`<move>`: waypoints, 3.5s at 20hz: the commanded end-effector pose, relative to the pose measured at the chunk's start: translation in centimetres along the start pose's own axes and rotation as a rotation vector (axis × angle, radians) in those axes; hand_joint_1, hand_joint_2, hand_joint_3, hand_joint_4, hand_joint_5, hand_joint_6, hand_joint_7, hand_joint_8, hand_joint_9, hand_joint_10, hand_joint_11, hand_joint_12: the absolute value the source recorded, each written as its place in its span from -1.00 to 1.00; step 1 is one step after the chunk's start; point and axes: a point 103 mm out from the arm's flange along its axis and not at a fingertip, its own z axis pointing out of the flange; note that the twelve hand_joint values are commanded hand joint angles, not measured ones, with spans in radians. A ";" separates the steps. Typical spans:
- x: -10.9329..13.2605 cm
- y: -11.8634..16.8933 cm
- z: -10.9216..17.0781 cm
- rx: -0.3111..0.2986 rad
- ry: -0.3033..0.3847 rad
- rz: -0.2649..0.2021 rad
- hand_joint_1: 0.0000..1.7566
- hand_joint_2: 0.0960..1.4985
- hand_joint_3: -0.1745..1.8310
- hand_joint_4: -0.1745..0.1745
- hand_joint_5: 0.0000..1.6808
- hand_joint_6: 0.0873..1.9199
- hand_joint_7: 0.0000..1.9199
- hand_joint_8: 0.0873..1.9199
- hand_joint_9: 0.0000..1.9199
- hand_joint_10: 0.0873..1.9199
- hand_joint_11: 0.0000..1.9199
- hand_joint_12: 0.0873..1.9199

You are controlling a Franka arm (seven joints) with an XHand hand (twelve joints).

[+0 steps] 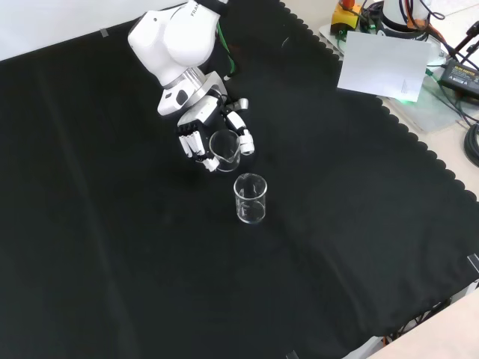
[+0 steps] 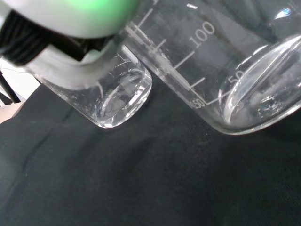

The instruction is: Place the beaker back on the table.

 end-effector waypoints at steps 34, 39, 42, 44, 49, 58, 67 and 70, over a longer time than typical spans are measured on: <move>-0.4 -0.1 1.1 0.043 -0.019 0.023 0.30 -0.44 -0.10 0.46 0.05 -0.15 0.35 -1.00 0.28 -1.00 -0.55 0.29; -0.1 -0.3 0.7 0.035 -0.033 0.019 0.29 -0.47 -0.10 0.15 -0.09 -0.15 0.23 -1.00 0.19 -1.00 -0.64 0.32; 0.2 -0.6 0.1 0.024 -0.047 0.013 0.27 -0.47 -0.12 -0.03 -0.24 -0.18 0.13 -1.00 0.10 -1.00 -0.74 0.34; 0.4 -0.7 -0.4 0.021 -0.052 0.012 0.25 -0.47 -0.13 -0.10 -0.30 -0.21 0.09 -1.00 0.08 -1.00 -0.78 0.35; 0.9 -1.3 -1.2 0.041 -0.072 0.016 0.21 -0.48 -0.16 -0.20 -0.42 -0.36 0.01 -1.00 0.00 -1.00 -0.88 0.38; 1.7 -2.1 -3.1 0.055 -0.087 0.054 0.10 -0.42 -0.30 -0.23 -0.49 -0.85 -0.37 -1.00 -0.31 -1.00 -1.00 0.15; 3.4 -5.0 -6.3 -0.001 -0.141 0.100 0.06 -0.40 -0.33 -0.24 -0.48 -0.93 -0.41 -1.00 -0.34 -1.00 -1.00 0.07; 3.8 -6.5 -7.1 -0.014 -0.155 0.120 0.06 -0.40 -0.33 -0.25 -0.48 -0.94 -0.41 -1.00 -0.35 -1.00 -1.00 0.07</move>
